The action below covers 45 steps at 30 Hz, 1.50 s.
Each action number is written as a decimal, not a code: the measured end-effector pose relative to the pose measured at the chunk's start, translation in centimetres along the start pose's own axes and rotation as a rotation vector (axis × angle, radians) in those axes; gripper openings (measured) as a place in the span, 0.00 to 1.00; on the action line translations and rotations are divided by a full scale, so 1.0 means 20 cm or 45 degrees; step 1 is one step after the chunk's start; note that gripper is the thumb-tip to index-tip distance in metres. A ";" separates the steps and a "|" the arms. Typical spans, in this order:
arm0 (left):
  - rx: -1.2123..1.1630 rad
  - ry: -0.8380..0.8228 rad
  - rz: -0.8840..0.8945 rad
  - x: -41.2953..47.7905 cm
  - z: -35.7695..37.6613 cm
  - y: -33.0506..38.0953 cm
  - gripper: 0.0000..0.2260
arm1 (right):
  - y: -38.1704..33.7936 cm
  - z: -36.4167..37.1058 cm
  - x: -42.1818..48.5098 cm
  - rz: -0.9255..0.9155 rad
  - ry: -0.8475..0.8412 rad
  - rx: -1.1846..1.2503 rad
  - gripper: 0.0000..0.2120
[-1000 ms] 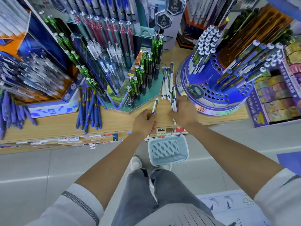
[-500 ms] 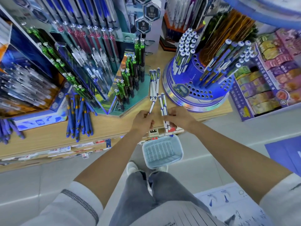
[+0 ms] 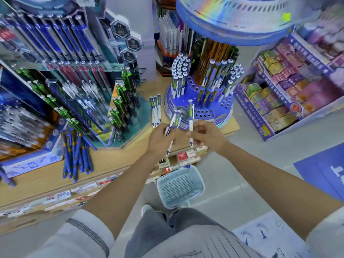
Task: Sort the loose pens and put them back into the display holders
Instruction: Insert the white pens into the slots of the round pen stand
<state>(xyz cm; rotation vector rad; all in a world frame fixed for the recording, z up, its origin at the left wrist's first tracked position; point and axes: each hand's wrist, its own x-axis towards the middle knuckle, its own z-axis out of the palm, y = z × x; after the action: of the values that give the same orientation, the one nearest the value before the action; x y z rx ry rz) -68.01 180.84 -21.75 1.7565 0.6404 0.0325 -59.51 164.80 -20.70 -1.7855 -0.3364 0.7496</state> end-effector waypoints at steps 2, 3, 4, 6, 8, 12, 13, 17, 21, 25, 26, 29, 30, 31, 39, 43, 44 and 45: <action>0.013 -0.019 0.067 -0.02 0.01 0.03 0.06 | -0.01 -0.06 -0.03 -0.078 0.065 -0.010 0.08; 0.019 -0.033 0.093 -0.03 0.01 0.04 0.06 | -0.02 -0.08 -0.04 -0.108 0.107 -0.006 0.07; 0.024 -0.049 0.116 -0.03 0.02 0.04 0.05 | -0.01 -0.11 -0.04 -0.124 0.169 -0.008 0.06; 0.064 -0.061 0.181 -0.03 0.03 0.05 0.06 | 0.01 -0.16 -0.04 -0.150 0.357 -0.081 0.04; 0.117 -0.056 0.258 -0.01 0.03 0.06 0.08 | 0.04 -0.20 -0.02 -0.176 0.521 -0.190 0.05; 0.212 -0.081 0.300 0.04 0.02 0.08 0.08 | 0.09 -0.21 -0.01 -0.149 0.555 -0.407 0.08; 0.215 -0.093 0.297 0.05 0.02 0.09 0.08 | 0.10 -0.20 -0.01 -0.120 0.539 -0.443 0.09; 0.279 -0.155 0.330 0.10 0.02 0.12 0.09 | 0.07 -0.15 -0.01 -0.066 0.517 -0.483 0.09; 0.289 -0.233 0.367 0.15 0.01 0.14 0.09 | 0.03 -0.10 -0.01 -0.087 0.474 -0.519 0.07; 0.269 -0.270 0.402 0.18 -0.01 0.17 0.08 | -0.02 -0.07 -0.02 -0.044 0.471 -0.406 0.12; 0.258 -0.277 0.407 0.19 0.00 0.17 0.07 | -0.03 -0.08 -0.02 -0.055 0.517 -0.384 0.10; 0.264 -0.272 0.447 0.22 0.00 0.17 0.06 | -0.05 -0.15 0.00 -0.105 0.748 -0.263 0.08; 0.275 -0.269 0.451 0.24 0.00 0.17 0.06 | -0.06 -0.18 0.01 -0.099 0.815 -0.226 0.09; 0.280 -0.271 0.449 0.25 0.00 0.16 0.05 | -0.08 -0.20 0.01 -0.089 0.870 -0.206 0.11; 0.246 -0.361 0.379 0.28 0.00 0.18 0.05 | -0.15 -0.30 0.10 -0.019 1.216 -0.077 0.10; 0.225 -0.404 0.309 0.30 0.01 0.19 0.07 | -0.14 -0.27 0.16 0.026 1.240 -0.137 0.10; 0.222 -0.410 0.294 0.31 0.01 0.19 0.07 | -0.13 -0.26 0.17 0.046 1.240 -0.163 0.09; 0.212 -0.418 0.279 0.31 0.01 0.19 0.07 | -0.12 -0.26 0.17 0.062 1.240 -0.197 0.08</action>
<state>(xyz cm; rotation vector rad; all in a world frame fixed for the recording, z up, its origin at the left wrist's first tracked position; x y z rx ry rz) -61.16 182.86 -20.33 1.9316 0.2157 -0.1590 -53.30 163.77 -18.58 -2.0833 0.3104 -0.1730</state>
